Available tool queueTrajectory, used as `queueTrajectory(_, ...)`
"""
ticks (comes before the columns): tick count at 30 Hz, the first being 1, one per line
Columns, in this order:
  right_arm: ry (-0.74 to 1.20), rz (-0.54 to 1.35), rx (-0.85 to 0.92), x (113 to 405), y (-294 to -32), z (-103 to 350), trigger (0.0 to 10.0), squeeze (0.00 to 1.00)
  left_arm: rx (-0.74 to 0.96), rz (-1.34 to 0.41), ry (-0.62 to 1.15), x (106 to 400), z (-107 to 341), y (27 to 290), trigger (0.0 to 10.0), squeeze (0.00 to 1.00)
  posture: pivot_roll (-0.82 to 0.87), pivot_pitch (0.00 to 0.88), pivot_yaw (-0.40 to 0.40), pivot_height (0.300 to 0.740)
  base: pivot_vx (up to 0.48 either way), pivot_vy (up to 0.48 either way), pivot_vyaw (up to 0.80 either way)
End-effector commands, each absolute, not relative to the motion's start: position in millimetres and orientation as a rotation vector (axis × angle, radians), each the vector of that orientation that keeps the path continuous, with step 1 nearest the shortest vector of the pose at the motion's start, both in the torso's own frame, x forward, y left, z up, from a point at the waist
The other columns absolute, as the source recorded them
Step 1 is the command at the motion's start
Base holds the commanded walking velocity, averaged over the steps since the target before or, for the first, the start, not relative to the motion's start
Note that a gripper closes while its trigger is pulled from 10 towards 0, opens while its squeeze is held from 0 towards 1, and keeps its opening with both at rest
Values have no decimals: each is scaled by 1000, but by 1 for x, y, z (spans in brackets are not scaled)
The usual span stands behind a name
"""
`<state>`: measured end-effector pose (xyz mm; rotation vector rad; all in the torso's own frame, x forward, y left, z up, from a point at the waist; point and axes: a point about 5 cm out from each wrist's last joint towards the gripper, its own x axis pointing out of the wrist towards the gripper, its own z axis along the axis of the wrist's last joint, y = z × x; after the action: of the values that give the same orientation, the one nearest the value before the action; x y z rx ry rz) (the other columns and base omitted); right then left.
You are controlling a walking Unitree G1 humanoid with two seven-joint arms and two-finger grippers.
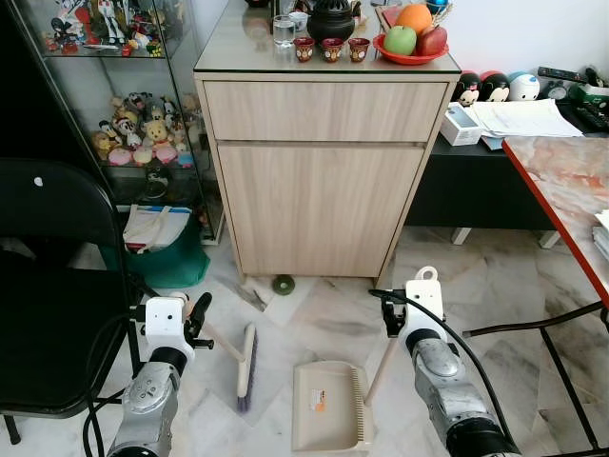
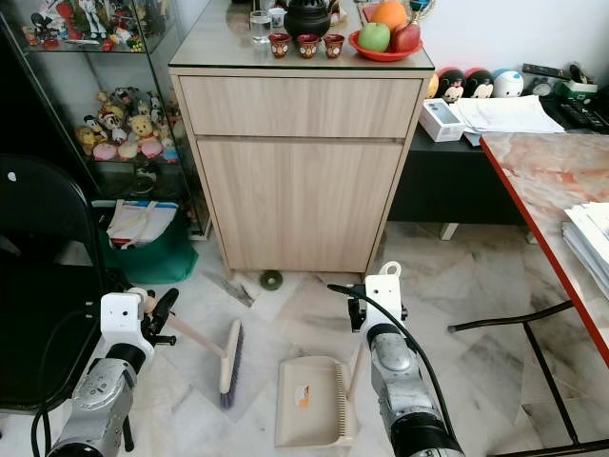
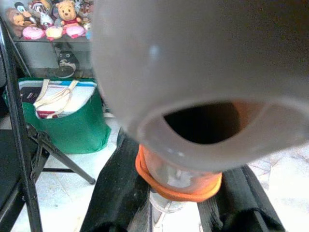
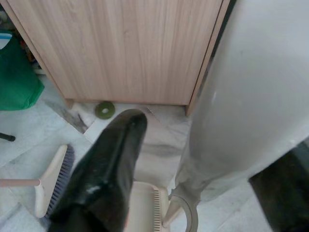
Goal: Sweep floor
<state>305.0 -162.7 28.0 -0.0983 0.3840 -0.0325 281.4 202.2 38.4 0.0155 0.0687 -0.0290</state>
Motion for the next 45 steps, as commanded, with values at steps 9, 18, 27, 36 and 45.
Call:
queueTrajectory(9,377,-25,-93,305,-160,28,0,0,47,-39,76,281,38,203,10000,0,-25,84,-13,740,0,0,0)
queueTrajectory(18,369,-31,-97,305,-160,28,0,0,65,-61,79,281,37,200,10000,0,-23,85,-14,740,0,0,0)
queueTrajectory(27,275,-92,-93,311,-166,43,0,0,72,-76,78,281,37,197,10000,0,-22,88,-11,740,0,0,0)
queueTrajectory(36,181,-118,-76,314,-167,56,0,0,69,-84,72,281,37,193,10000,0,-19,92,-13,740,0,0,0)
queueTrajectory(45,98,-120,-36,320,-167,70,0,0,63,-90,77,279,35,190,10000,0,-23,83,-16,740,0,0,0)
